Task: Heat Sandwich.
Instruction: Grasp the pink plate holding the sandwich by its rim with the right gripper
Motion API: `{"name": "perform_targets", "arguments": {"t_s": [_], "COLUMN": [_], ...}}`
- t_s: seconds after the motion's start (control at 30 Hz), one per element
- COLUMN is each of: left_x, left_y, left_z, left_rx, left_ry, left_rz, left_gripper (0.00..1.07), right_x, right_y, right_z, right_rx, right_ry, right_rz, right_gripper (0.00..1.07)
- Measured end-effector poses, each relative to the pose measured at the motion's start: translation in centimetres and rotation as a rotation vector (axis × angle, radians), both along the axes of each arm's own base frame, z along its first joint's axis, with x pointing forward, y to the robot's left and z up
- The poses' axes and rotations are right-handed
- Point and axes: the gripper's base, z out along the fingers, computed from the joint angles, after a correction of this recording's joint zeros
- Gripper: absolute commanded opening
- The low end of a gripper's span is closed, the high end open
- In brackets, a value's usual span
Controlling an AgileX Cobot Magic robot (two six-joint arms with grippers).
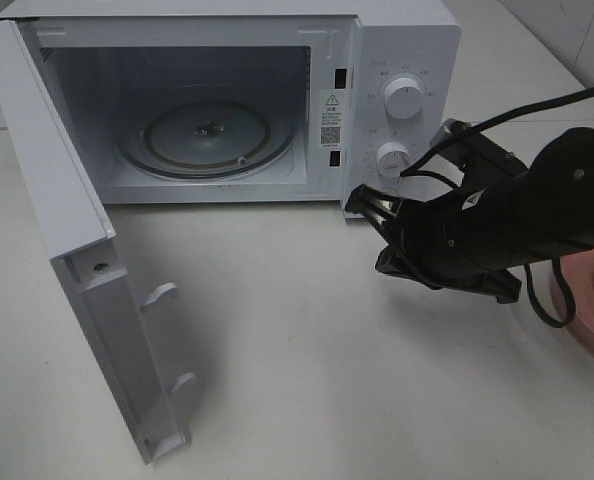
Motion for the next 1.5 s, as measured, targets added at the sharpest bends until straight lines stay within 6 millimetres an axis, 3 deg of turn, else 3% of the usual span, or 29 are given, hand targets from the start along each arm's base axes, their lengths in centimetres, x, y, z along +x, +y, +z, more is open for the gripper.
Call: {"name": "perform_targets", "arguments": {"t_s": [0.03, 0.07, 0.2, 0.23, 0.37, 0.57, 0.8, 0.9, 0.93, 0.97, 1.07, 1.1, 1.13, 1.23, 1.5], "left_x": [0.0, 0.0, 0.0, 0.0, 0.0, 0.0, 0.0, 0.0, 0.0, 0.0, 0.0, 0.0, 0.0, 0.0, 0.0], "left_y": [0.0, 0.0, 0.0, 0.0, 0.0, 0.0, 0.0, 0.0, 0.0, 0.0, 0.0, 0.0, 0.0, 0.0, 0.0], "left_z": [0.0, 0.0, 0.0, 0.0, 0.0, 0.0, 0.0, 0.0, 0.0, 0.0, 0.0, 0.0, 0.0, 0.0, 0.0], "left_rx": [0.0, 0.0, 0.0, 0.0, 0.0, 0.0, 0.0, 0.0, 0.0, 0.0, 0.0, 0.0, 0.0, 0.0, 0.0], "left_ry": [0.0, 0.0, 0.0, 0.0, 0.0, 0.0, 0.0, 0.0, 0.0, 0.0, 0.0, 0.0, 0.0, 0.0, 0.0], "left_rz": [0.0, 0.0, 0.0, 0.0, 0.0, 0.0, 0.0, 0.0, 0.0, 0.0, 0.0, 0.0, 0.0, 0.0, 0.0], "left_gripper": [0.96, 0.96, 0.96, 0.96, 0.96, 0.96, 0.96, 0.96, 0.96, 0.96, 0.96, 0.96, 0.96, 0.96, 0.96], "right_x": [0.0, -0.4, -0.9, -1.3, -2.2, -3.6, -4.4, -4.7, -4.9, -4.9, -5.1, -5.1, -5.1, -5.2, -4.9], "right_y": [0.0, 0.0, 0.0, -0.1, -0.3, -1.2, -2.9, -4.5, -5.2, -5.2, -6.5, -6.9, -6.9, -8.2, -10.0], "right_z": [0.0, 0.3, 0.7, 1.1, 1.7, 2.7, 4.0, 5.1, 5.6, 5.6, 6.6, 6.8, 6.8, 7.3, 7.3], "right_rx": [0.0, -0.066, -0.154, -0.207, -0.28, -0.37, -0.405, -0.406, -0.412, -0.412, -0.427, -0.433, -0.433, -0.465, -0.519], "right_ry": [0.0, -0.018, -0.049, -0.067, -0.066, -0.013, 0.039, 0.063, 0.069, 0.069, 0.068, 0.066, 0.066, 0.07, 0.1], "right_rz": [0.0, 0.129, 0.307, 0.418, 0.571, 0.72, 0.737, 0.702, 0.683, 0.683, 0.623, 0.61, 0.61, 0.571, 0.53], "right_gripper": [0.06, 0.07, 0.07, 0.08, 0.1, 0.14, 0.19, 0.28, 0.37, 0.37, 0.58, 0.72, 0.72, 0.94, 0.97]}}
